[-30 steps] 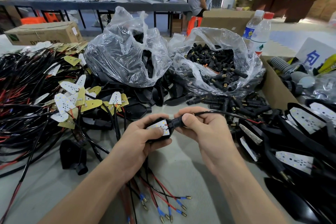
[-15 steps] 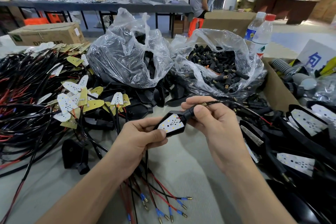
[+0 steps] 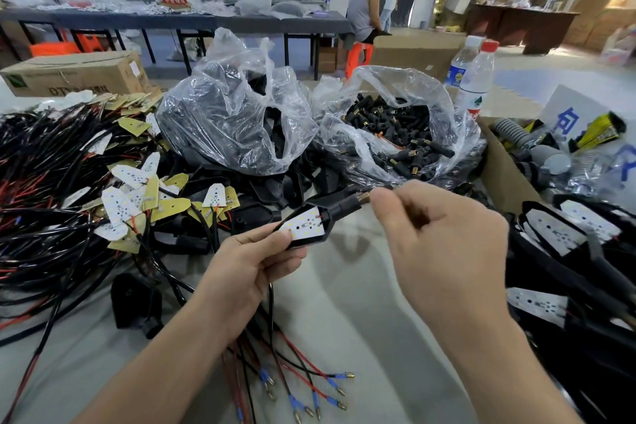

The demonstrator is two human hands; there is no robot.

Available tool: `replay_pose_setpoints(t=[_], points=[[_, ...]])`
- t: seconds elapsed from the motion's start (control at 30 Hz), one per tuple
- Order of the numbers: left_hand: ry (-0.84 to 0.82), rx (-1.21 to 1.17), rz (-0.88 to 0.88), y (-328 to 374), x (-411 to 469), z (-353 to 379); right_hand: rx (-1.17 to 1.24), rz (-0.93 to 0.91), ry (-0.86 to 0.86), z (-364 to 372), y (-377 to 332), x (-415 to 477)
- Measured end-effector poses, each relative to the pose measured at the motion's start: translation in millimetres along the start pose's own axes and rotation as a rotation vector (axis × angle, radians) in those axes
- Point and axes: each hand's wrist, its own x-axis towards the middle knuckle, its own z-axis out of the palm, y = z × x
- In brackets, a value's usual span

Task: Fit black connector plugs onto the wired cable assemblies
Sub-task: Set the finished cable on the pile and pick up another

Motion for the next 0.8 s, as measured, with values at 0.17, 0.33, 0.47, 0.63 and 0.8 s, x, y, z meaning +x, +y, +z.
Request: replay_pose_setpoints(t=[0.17, 0.33, 0.47, 0.63, 0.8], points=[[-0.098, 0.052, -0.038, 10, -6, 2, -0.315, -0.262, -0.394, -26, -14, 11], [-0.054, -0.001, -0.018, 28, -11, 18, -0.021, -0.055, -0.534, -73, -20, 28], [-0.072, 0.07, 0.001, 35, -15, 55, -0.044, -0.045, -0.442, -118, -17, 29], [-0.224, 0.033, -0.007, 25, -16, 122, -0.384, -0.039, -0.262, -165, 19, 24], [-0.538, 0.011, -0.05, 9, -8, 181, -0.541, 0.173, -0.048, -179, 77, 6]])
